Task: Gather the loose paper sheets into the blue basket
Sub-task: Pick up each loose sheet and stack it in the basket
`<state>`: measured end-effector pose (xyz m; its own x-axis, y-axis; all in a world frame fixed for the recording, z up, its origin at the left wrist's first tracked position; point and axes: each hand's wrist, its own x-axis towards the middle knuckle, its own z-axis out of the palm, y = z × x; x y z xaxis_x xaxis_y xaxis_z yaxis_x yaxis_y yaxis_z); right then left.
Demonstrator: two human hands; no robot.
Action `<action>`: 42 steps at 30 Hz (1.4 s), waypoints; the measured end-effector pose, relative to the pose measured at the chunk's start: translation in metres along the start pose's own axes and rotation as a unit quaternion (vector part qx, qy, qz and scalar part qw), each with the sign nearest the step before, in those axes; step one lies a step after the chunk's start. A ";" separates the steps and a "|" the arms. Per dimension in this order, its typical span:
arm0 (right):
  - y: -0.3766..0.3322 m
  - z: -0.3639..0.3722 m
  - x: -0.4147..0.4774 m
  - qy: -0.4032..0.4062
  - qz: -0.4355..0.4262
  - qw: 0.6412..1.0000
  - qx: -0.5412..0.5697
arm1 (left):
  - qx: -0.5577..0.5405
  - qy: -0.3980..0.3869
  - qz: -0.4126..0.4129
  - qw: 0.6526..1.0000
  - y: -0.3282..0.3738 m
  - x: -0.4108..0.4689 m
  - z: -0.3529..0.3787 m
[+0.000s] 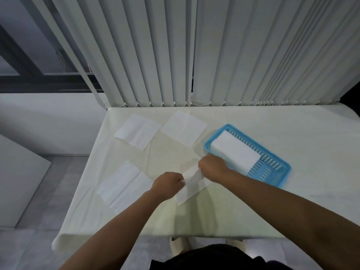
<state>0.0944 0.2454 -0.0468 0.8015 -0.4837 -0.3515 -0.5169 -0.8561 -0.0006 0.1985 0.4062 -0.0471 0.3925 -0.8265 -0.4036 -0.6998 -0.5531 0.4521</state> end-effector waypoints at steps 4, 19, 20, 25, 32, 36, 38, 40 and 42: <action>0.006 0.015 -0.016 -0.025 0.000 0.998 -0.057 | -0.010 -0.047 -0.027 0.998 0.007 0.003 0.011; -0.019 0.043 -0.023 -0.023 -0.077 0.996 0.037 | -0.012 0.049 -0.125 0.991 -0.018 0.024 0.021; -0.022 0.046 -0.022 -0.038 -0.074 0.996 0.039 | -0.018 0.048 -0.127 0.991 -0.020 0.025 0.022; -0.008 0.059 -0.020 -0.056 -0.034 0.998 0.014 | -0.029 0.036 -0.131 0.990 -0.023 0.029 0.019; -0.001 0.059 -0.029 -0.025 0.042 0.998 0.049 | 0.024 0.051 -0.061 0.997 -0.009 0.037 0.020; -0.003 0.068 -0.049 0.004 0.051 0.994 0.098 | 0.059 0.038 -0.077 0.995 0.006 0.041 0.027; -0.006 0.070 -0.060 0.015 0.058 0.990 0.126 | 0.040 0.017 -0.104 0.994 0.009 0.046 0.028; -0.012 0.069 -0.069 0.031 0.074 0.983 0.163 | 0.004 -0.009 -0.130 0.991 0.010 0.051 0.024; -0.021 0.064 -0.076 0.053 0.110 0.966 0.228 | -0.060 -0.021 -0.148 0.987 0.011 0.057 0.016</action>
<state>0.0251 0.3112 -0.0803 0.6714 -0.6809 -0.2927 -0.7372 -0.5732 -0.3577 0.2040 0.3546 -0.0782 0.5423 -0.6227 -0.5641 -0.4818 -0.7805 0.3983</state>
